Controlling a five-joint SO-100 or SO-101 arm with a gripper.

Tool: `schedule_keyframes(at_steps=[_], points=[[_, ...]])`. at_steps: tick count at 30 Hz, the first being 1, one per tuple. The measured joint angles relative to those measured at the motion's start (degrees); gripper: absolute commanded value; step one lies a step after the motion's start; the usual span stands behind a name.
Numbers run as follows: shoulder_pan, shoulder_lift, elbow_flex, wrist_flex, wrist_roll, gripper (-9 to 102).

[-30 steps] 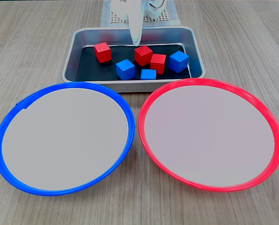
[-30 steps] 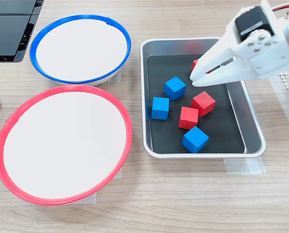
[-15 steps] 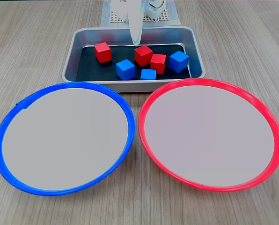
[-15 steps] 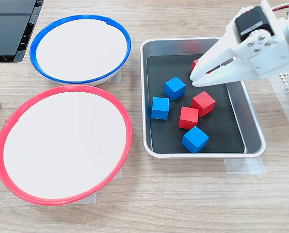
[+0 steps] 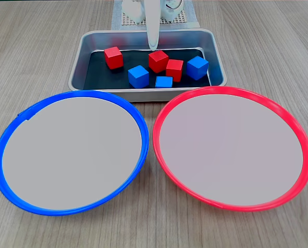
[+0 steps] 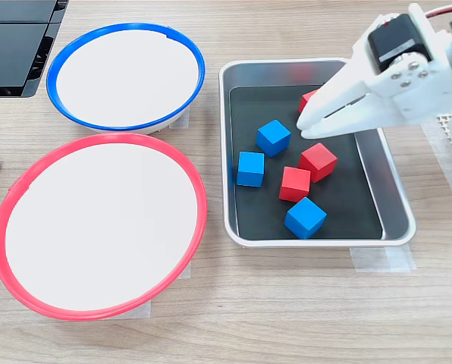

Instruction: Move six blocks tray to matching dishes

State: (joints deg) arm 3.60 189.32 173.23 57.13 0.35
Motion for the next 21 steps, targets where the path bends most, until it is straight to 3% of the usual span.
schedule_keyframes(at_steps=[3,6,7,12,17,21], points=[[1.05,-0.53,-0.09,-0.09,1.05,4],[4.04,-14.94,-8.79,1.58,-2.37,15],[6.86,-28.65,-16.35,3.52,-7.82,14],[9.76,-59.59,-38.41,11.34,-24.26,19],[8.00,-76.99,-50.54,14.50,-40.17,18],[7.12,-83.85,-52.91,12.30,-46.32,17]])
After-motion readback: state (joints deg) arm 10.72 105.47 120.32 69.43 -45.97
